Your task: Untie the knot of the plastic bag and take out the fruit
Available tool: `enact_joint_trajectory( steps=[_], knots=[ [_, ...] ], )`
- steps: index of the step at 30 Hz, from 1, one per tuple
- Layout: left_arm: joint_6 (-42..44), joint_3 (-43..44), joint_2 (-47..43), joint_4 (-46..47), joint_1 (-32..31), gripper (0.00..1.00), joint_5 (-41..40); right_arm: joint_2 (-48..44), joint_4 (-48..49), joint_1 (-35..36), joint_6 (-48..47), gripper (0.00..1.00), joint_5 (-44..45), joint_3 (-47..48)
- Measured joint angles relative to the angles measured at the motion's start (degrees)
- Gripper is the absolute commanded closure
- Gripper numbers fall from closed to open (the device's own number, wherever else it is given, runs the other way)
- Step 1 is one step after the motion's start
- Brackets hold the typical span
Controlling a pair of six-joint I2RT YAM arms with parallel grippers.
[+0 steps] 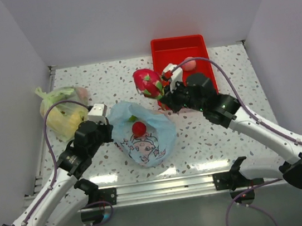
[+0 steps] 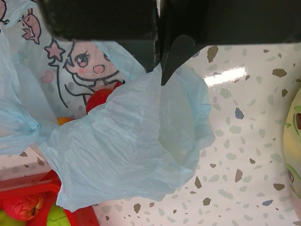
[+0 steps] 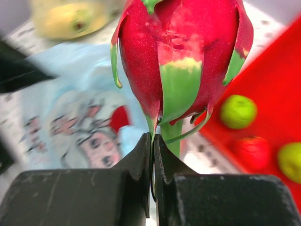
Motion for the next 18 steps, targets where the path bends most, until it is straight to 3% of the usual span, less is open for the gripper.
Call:
enact_joint_trajectory(
  steps=[5, 11, 17, 18],
  knots=[
    [0.11, 0.00, -0.04, 0.00, 0.00, 1.00, 0.28, 5.53, 0.04, -11.78, 1.36, 1.00, 4.17, 4.20],
    [0.26, 0.00, -0.11, 0.00, 0.00, 1.00, 0.48, 19.80, 1.68, -24.02, 5.44, 1.00, 6.03, 8.57],
    [0.35, 0.00, -0.20, 0.00, 0.00, 1.00, 0.59, 36.02, 0.90, -28.74, 6.84, 1.00, 5.90, 17.09],
    [0.35, 0.00, -0.20, 0.00, 0.00, 1.00, 0.61, 38.40, 0.61, -28.89, 6.86, 0.95, 5.88, 18.82]
  ],
)
